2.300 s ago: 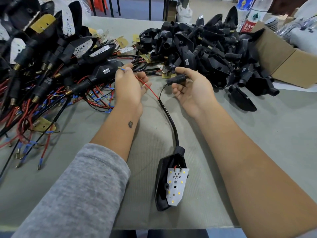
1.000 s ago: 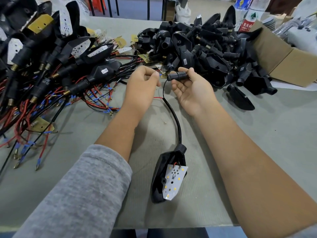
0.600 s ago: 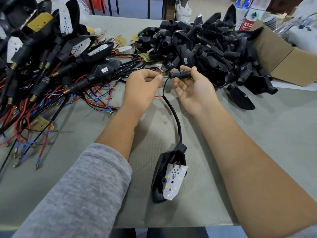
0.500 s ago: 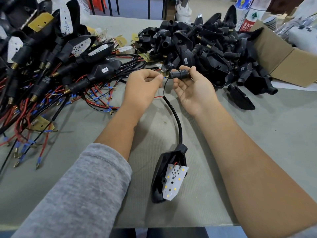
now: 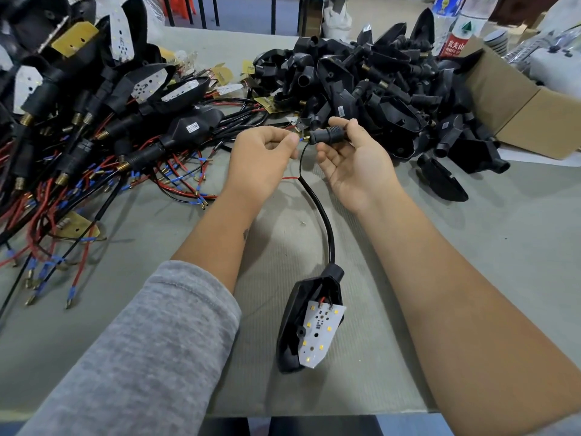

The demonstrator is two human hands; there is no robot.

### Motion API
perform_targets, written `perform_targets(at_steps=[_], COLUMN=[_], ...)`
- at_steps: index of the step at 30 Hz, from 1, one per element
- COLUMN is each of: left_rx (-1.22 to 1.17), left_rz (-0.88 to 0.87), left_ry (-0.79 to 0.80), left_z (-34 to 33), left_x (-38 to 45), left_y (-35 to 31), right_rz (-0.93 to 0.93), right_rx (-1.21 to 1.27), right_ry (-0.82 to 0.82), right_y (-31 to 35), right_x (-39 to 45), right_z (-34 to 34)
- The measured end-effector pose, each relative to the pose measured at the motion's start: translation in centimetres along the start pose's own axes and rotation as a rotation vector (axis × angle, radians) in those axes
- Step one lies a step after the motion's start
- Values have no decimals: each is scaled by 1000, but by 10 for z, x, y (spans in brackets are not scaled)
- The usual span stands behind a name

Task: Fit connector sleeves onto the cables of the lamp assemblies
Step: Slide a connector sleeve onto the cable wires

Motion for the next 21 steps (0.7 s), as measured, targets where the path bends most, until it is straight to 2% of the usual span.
perform_targets(at_steps=[6, 14, 21], left_rx=[96, 30, 79], left_rz=[2, -7, 24], left_ry=[16, -22, -46], left_z=[-2, 3, 5], left_x=[2, 1, 3], left_y=[5, 3, 6], right_rz=[28, 103, 123], right_rx=[-74, -241, -335], right_ry=[55, 121, 165], right_y=[2, 7, 6], right_x=[-1, -4, -8], right_z=[-5, -16, -22])
Point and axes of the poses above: each hand's wrist, its own x-axis towards the middle knuckle, its own z-axis out of the back of the hand, y = z × x, the point moved 9 cm from there along x, towards the middle knuckle, and after that the axes turned 4 degrees about -z, right-handed, at the moved point
